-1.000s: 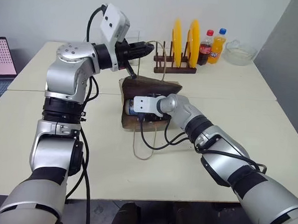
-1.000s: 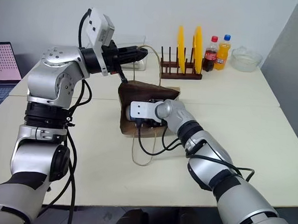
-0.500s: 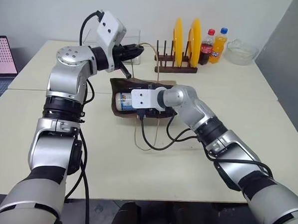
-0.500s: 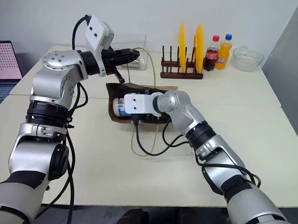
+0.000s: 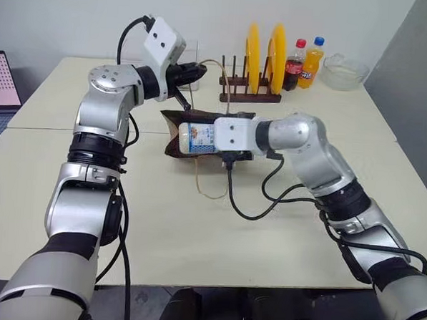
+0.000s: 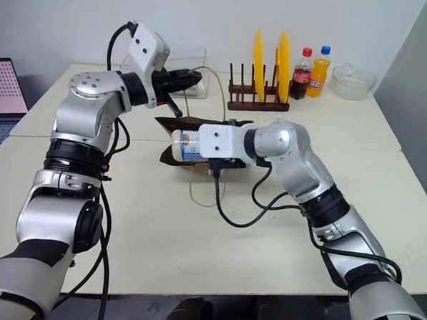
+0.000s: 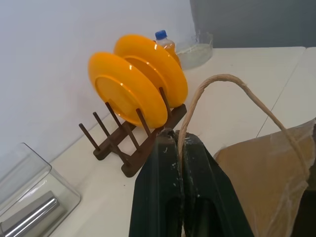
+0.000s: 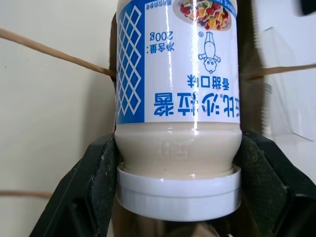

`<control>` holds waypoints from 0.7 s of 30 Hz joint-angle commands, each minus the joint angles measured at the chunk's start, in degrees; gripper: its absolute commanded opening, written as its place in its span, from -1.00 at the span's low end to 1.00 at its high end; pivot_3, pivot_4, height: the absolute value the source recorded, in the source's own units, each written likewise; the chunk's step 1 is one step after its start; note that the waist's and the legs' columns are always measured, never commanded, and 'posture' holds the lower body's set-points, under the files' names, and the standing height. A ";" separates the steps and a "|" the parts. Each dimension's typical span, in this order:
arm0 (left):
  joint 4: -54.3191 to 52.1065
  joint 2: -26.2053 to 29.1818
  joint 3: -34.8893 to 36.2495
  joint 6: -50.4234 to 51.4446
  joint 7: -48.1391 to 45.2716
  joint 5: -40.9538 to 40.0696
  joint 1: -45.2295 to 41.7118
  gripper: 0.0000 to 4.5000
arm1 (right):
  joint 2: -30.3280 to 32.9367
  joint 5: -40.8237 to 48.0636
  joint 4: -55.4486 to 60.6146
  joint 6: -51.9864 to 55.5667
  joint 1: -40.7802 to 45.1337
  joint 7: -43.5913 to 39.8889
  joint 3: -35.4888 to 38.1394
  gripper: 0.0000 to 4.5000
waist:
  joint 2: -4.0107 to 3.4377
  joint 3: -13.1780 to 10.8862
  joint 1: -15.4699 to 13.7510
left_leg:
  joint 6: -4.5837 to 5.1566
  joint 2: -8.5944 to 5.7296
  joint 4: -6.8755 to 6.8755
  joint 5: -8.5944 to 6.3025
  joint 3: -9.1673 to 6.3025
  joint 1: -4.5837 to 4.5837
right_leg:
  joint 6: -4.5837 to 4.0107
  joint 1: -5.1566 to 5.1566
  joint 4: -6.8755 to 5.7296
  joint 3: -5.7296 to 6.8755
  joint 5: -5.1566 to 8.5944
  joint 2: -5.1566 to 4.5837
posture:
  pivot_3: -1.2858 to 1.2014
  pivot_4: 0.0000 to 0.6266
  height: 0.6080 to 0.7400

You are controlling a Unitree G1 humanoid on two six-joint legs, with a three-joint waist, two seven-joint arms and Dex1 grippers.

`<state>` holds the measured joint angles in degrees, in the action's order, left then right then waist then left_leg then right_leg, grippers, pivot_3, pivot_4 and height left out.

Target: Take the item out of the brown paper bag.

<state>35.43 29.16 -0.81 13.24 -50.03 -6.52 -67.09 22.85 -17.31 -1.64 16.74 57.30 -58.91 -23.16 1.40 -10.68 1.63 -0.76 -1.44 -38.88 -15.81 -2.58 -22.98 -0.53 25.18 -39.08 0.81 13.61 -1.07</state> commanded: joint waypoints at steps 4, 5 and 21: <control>-0.42 -0.42 0.36 -1.52 0.39 0.08 -1.95 -1.00 | 5.97 7.47 9.80 2.46 -2.33 -1.22 9.43 0.36 | 0.01 0.00 0.00 | 0.01 0.00 0.00 -0.01 0.03 0.00 | 0.00 -0.01 0.01 -0.01 0.00 0.00 | 0.03 -0.52 1.00; -0.39 -0.50 0.36 -1.58 0.35 0.08 -1.94 -1.00 | 7.26 8.64 11.03 3.01 -2.89 -1.26 11.07 0.36 | 0.01 -0.01 -0.02 | 0.01 0.00 0.00 -0.01 0.03 0.00 | 0.00 -0.01 0.00 -0.01 0.00 0.00 | 0.03 -0.52 1.00; -1.11 -1.18 0.63 -1.47 -0.04 -0.33 -1.47 -1.00 | 20.28 5.94 -7.79 -3.20 -15.91 10.73 16.75 0.36 | 0.02 -0.01 0.23 | 0.14 0.06 0.00 -0.06 0.37 0.08 | -0.01 -0.02 -0.04 -0.21 0.00 -0.01 | 0.03 -0.52 1.00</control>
<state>36.13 27.67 -0.80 12.23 -50.22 -6.40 -67.25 43.29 -10.51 -8.84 16.98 39.75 -50.10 -6.41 1.42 -10.69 1.86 -0.62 -1.36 -38.86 -15.87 -2.18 -22.90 -0.54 25.19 -39.12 0.59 13.60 -1.07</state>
